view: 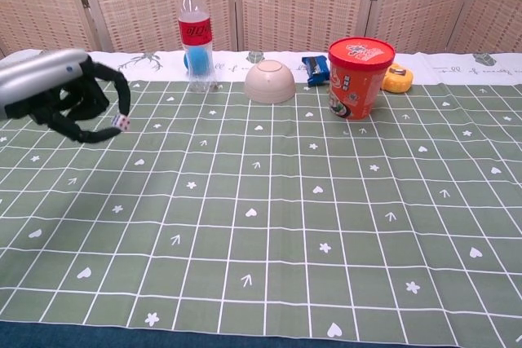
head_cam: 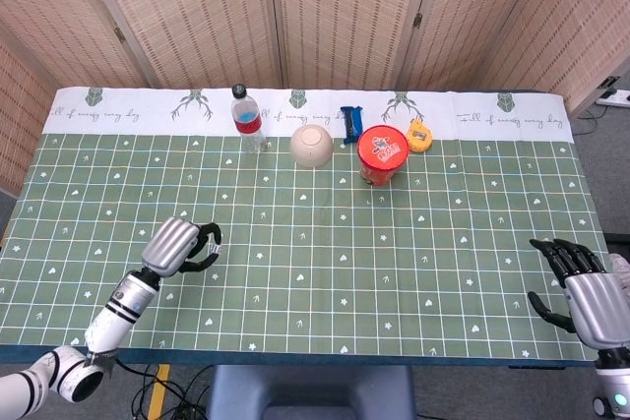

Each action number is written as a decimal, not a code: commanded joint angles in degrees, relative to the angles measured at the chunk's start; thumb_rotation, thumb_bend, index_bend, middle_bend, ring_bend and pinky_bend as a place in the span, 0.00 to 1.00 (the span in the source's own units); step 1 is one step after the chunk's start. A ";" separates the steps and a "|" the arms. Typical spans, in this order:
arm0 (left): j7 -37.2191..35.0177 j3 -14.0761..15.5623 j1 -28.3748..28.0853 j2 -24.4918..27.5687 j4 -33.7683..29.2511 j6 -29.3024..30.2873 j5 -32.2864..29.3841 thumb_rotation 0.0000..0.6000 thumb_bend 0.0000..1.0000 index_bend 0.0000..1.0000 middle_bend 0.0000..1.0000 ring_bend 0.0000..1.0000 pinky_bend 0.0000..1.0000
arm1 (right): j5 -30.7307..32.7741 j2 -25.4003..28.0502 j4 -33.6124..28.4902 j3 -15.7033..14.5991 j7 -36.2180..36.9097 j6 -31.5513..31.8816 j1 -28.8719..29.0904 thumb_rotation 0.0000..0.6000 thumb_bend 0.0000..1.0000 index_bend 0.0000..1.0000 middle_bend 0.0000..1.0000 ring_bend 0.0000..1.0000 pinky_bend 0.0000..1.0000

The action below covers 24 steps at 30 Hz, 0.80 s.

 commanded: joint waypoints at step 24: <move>5.62 -1.18 8.59 10.14 -11.07 5.27 -10.85 1.00 0.23 0.05 0.51 0.44 0.66 | 0.37 0.01 0.14 0.21 -0.04 -0.95 0.53 1.00 0.24 0.18 0.23 0.17 0.20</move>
